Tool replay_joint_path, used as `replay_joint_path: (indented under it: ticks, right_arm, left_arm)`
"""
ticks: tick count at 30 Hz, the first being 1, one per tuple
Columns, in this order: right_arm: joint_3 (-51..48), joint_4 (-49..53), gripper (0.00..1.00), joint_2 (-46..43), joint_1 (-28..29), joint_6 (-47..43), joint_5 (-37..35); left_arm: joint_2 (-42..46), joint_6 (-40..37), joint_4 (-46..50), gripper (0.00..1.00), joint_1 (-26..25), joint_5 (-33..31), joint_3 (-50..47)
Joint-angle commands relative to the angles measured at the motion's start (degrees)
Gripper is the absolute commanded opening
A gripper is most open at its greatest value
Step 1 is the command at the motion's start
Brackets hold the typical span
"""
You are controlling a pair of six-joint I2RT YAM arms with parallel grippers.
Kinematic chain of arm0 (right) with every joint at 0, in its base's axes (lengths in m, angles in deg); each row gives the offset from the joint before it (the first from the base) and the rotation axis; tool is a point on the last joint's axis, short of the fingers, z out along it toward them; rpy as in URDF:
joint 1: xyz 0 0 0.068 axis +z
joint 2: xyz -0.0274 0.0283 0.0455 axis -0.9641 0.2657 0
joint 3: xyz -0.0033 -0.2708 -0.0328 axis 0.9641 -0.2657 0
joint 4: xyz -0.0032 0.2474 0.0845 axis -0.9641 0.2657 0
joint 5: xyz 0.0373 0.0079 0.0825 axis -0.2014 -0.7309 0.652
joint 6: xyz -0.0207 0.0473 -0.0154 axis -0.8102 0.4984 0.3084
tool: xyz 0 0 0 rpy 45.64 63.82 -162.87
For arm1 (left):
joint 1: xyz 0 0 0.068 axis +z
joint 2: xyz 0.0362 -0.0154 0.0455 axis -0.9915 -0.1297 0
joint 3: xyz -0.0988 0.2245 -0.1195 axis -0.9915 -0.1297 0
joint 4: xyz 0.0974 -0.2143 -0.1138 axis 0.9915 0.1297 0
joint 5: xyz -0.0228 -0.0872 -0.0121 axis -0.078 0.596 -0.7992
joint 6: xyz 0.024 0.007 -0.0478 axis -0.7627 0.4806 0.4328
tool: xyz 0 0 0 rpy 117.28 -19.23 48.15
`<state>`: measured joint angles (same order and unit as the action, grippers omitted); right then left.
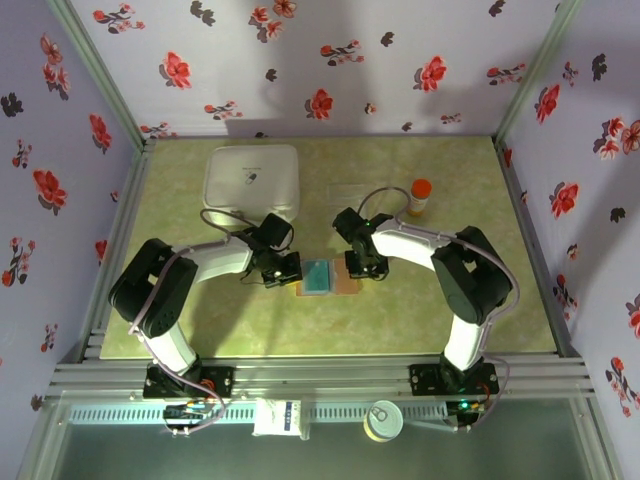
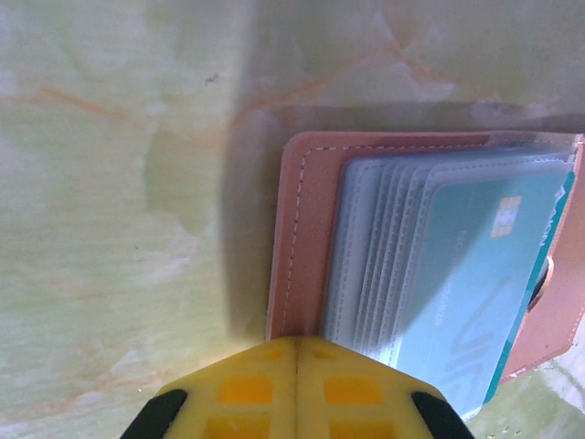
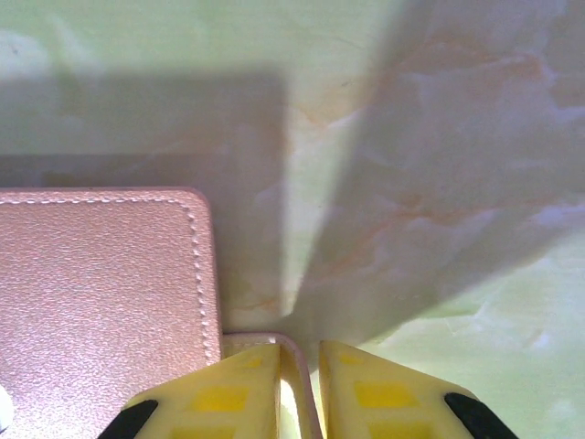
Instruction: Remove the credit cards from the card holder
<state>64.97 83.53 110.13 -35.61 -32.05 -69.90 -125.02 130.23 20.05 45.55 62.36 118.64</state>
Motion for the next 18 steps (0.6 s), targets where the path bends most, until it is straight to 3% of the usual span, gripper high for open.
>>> replay_joint_path:
  ticks: [1, 10, 18]
  right_arm:
    - [-2.43, 2.51, 0.19, -2.40, -2.12, -0.62, -3.12]
    - [-3.79, 1.19, 0.21, -1.48, -3.47, -1.00, -2.07]
    - [-4.36, 1.68, 0.30, -3.40, -4.76, -0.97, -3.20]
  left_arm:
    - [-4.54, -0.40, 3.88, 0.00, 0.79, -5.02, -2.89]
    - [-4.61, -0.34, 4.58, 0.00, 0.87, -5.06, -3.37]
    - [-3.99, -0.27, 5.58, 0.00, 0.88, -5.23, -2.38]
